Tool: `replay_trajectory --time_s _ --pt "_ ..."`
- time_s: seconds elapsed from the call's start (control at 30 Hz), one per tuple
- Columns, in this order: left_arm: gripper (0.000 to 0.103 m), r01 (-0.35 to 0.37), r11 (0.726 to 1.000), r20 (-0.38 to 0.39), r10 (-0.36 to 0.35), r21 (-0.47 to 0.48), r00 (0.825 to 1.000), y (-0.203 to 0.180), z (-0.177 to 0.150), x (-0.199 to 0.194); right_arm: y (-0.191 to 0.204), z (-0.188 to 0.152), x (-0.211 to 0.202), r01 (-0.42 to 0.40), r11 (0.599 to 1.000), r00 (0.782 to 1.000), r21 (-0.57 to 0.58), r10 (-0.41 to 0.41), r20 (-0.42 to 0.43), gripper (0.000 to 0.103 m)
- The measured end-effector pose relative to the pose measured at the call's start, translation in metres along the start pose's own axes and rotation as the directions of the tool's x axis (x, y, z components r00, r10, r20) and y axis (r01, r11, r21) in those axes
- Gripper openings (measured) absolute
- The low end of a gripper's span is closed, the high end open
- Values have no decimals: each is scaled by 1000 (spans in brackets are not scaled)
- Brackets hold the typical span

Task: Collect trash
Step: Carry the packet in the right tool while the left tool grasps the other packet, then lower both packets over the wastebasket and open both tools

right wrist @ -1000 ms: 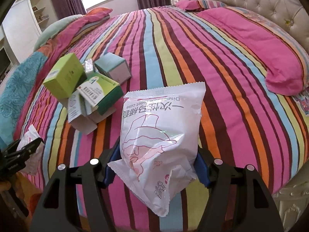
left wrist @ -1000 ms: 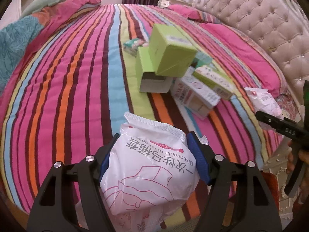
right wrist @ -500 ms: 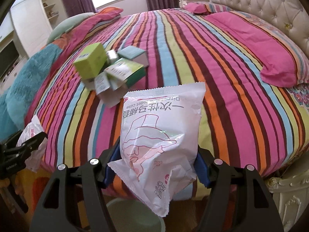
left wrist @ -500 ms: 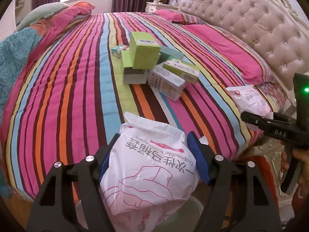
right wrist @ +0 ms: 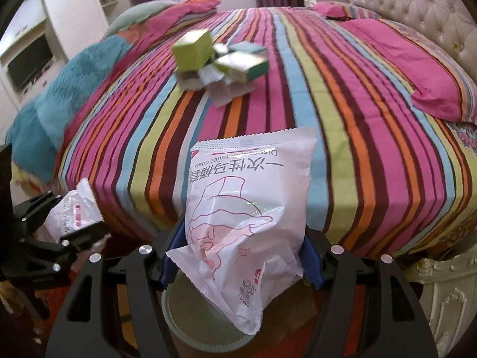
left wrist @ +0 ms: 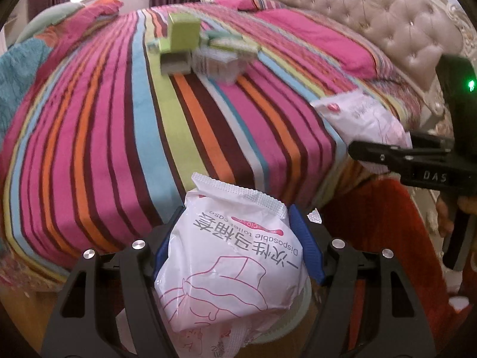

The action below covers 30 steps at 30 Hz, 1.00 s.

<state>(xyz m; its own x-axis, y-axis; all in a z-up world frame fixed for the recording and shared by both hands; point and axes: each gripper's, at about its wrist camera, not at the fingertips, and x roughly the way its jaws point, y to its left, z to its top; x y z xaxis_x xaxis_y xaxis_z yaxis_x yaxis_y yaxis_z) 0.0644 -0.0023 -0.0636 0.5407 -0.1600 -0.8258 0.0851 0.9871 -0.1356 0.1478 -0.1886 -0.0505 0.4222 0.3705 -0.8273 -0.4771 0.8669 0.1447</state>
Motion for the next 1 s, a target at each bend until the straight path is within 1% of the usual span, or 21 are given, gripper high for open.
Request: replay_trajectory --time_s 0.1,0.23,0.37,0.5,0.6,0.67,0.73,0.87,1.0 --pt "68 11 1000 -45 -11 -12 999 -2 -19 9 7 -18 9 -14 1000 999 -17 13 -45 63" --pt "68 4 1000 -106 -6 -21 994 -4 -38 25 7 -33 26 -37 999 993 10 38 -113 63" --pt "68 7 1000 -155 -10 -23 988 -6 -47 41 9 -45 47 -21 1000 984 5 22 -175 63" --pt "68 17 999 -230 -28 -50 973 -4 -55 61 16 -56 69 -20 1000 968 -16 15 -250 63" --pt "68 -3 997 -288 -20 -82 958 1 -59 77 20 -59 83 -32 999 951 -12 27 -308 63" --pt "68 -7 993 -331 -32 -116 943 7 -63 88 20 -60 95 -42 999 937 3 40 -348 63" --pt "68 -2 990 -386 -54 -142 921 8 -65 102 22 -65 110 -53 998 916 22 58 -397 63" --pt "68 -9 988 -474 -66 -155 878 9 -72 122 19 -75 136 -70 994 863 79 100 -495 63" --pt "68 -18 983 -568 -90 -182 818 13 -81 145 17 -84 158 -62 990 810 129 125 -573 63"
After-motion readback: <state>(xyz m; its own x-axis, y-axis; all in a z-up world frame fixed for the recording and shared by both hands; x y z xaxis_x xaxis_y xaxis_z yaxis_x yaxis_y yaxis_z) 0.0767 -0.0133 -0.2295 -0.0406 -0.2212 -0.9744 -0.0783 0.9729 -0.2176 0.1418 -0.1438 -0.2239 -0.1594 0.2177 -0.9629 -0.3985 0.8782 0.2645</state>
